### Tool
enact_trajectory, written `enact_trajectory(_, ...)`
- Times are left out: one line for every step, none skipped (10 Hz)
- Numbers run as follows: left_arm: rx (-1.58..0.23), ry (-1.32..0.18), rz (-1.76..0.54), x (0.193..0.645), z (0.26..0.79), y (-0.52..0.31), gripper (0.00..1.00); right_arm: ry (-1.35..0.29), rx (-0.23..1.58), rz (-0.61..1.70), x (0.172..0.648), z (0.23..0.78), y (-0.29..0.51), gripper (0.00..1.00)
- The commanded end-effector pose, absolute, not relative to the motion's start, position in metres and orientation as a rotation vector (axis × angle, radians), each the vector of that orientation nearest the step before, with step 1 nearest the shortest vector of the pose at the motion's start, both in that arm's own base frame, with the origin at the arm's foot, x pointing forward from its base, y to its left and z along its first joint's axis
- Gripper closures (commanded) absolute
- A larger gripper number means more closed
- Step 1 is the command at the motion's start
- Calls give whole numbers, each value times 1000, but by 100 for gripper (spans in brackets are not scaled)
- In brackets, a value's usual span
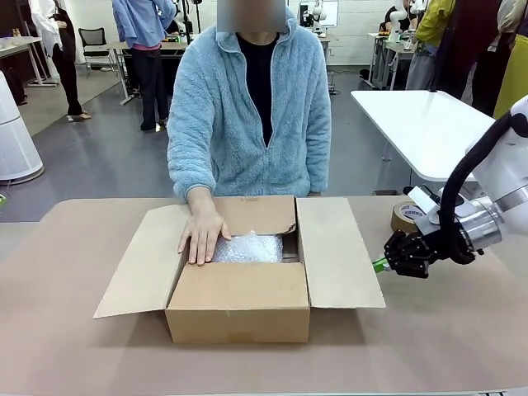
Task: Wrap the clocks to prevent damage.
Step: Push the right (or left) flap of the Package Box to close it.
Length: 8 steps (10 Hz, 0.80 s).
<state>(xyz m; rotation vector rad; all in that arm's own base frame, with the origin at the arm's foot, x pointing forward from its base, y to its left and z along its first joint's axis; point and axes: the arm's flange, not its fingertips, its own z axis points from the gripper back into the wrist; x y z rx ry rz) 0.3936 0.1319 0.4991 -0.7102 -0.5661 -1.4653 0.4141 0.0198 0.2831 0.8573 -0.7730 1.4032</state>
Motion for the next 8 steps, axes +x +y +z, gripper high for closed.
enact_trajectory(-702, -580, -1452, 393, 501, 131, 100, -842, 888, 1348, 420, 280, 22, 99)
enact_trajectory(-702, -580, -1452, 393, 501, 131, 100, -871, 887, 1284, 422, 283, 23, 99)
enact_trajectory(-702, -580, -1452, 393, 501, 131, 100, -820, 882, 1209, 423, 282, 24, 99)
enact_trajectory(-702, -580, -1452, 393, 501, 131, 100, -808, 889, 1209, 419, 281, 26, 99)
enact_trajectory(-702, -580, -1452, 393, 501, 131, 100, -807, 925, 1183, 419, 283, 30, 99)
enact_trajectory(-702, -580, -1452, 393, 501, 131, 100, -810, 959, 1179, 420, 284, 33, 99)
enact_trajectory(-702, -580, -1452, 393, 501, 131, 100, -806, 1014, 1171, 418, 283, 34, 99)
enact_trajectory(-702, -580, -1452, 393, 501, 131, 100, -820, 1049, 1160, 418, 283, 35, 99)
